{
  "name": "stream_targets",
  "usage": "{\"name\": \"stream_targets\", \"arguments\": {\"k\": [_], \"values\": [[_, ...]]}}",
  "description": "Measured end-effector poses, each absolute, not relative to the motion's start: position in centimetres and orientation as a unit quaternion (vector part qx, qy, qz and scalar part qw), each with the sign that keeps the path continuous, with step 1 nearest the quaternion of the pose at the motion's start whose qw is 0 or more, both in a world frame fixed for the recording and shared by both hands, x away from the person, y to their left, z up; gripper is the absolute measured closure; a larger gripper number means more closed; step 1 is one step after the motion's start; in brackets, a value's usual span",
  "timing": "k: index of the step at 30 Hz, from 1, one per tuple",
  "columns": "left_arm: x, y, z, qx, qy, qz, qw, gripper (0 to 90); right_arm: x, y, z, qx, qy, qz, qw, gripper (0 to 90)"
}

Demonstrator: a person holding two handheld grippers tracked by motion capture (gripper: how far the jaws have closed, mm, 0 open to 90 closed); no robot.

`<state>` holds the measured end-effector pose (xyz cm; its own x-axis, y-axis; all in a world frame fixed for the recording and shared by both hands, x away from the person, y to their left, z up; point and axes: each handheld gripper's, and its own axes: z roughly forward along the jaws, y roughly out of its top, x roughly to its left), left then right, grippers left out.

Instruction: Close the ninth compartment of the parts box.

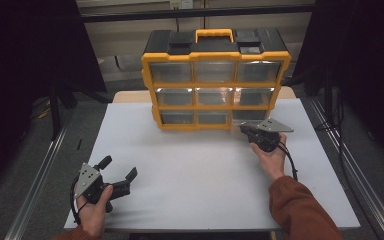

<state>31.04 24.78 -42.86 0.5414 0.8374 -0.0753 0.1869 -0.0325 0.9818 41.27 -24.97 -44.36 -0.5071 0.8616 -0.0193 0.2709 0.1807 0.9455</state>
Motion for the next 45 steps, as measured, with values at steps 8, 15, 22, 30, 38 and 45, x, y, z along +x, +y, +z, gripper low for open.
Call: {"name": "stream_targets", "arguments": {"k": [8,15,22,30,38,45], "values": [[31.0,24.8,-42.9,0.66,0.387,0.281,0.579,0.9,41.7,-24.9,-44.4,0.4,0.709,0.499,0.296,90.0],[31.0,24.7,-42.9,0.659,0.387,0.281,0.58,0.9,41.9,-24.8,-44.4,0.399,0.709,0.498,0.299,90.0],[31.0,24.7,-42.9,0.657,0.388,0.281,0.582,0.9,42.1,-24.9,-44.3,0.402,0.704,0.504,0.297,90.0],[31.0,24.7,-42.9,0.659,0.387,0.281,0.58,0.9,42.3,-25.0,-44.3,0.403,0.703,0.505,0.296,90.0],[31.0,24.7,-42.9,0.66,0.387,0.28,0.58,0.9,42.7,-25.0,-44.1,0.404,0.703,0.503,0.298,90.0],[31.0,24.7,-42.9,0.66,0.387,0.279,0.581,0.9,42.9,-25.1,-44.2,0.408,0.701,0.503,0.299,90.0]]}}
